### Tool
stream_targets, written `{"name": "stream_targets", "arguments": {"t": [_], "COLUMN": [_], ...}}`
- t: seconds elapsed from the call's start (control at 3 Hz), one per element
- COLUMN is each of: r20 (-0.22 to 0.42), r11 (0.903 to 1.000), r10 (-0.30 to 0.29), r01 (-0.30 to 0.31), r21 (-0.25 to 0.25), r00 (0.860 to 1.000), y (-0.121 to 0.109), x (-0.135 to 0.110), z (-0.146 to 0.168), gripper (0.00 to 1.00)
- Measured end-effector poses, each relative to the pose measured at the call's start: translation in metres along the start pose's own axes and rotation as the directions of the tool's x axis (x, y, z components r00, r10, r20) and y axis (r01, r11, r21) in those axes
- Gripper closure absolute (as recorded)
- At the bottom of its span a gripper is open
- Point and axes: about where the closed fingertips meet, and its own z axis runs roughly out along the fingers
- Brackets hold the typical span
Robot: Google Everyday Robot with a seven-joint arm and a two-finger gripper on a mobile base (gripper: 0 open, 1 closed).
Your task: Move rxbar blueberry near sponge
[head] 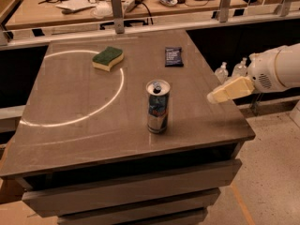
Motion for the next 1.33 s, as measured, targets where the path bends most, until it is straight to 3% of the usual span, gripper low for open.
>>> {"name": "stream_targets", "arguments": {"t": [0.33,0.67,1.33], "r20": [0.065,0.159,0.247], "r11": [0.9966,0.9936,0.9943], "r10": [0.058,0.073,0.058], "r01": [-0.062,-0.086,-0.078], "r21": [0.054,0.074,0.072], "r00": [0.996,0.985,0.967], "y": [-0.006,-0.015,-0.023], "x": [-0.007,-0.026,-0.049], "z": [0.014,0.032,0.078], "gripper": [0.00,0.00,0.00]}}
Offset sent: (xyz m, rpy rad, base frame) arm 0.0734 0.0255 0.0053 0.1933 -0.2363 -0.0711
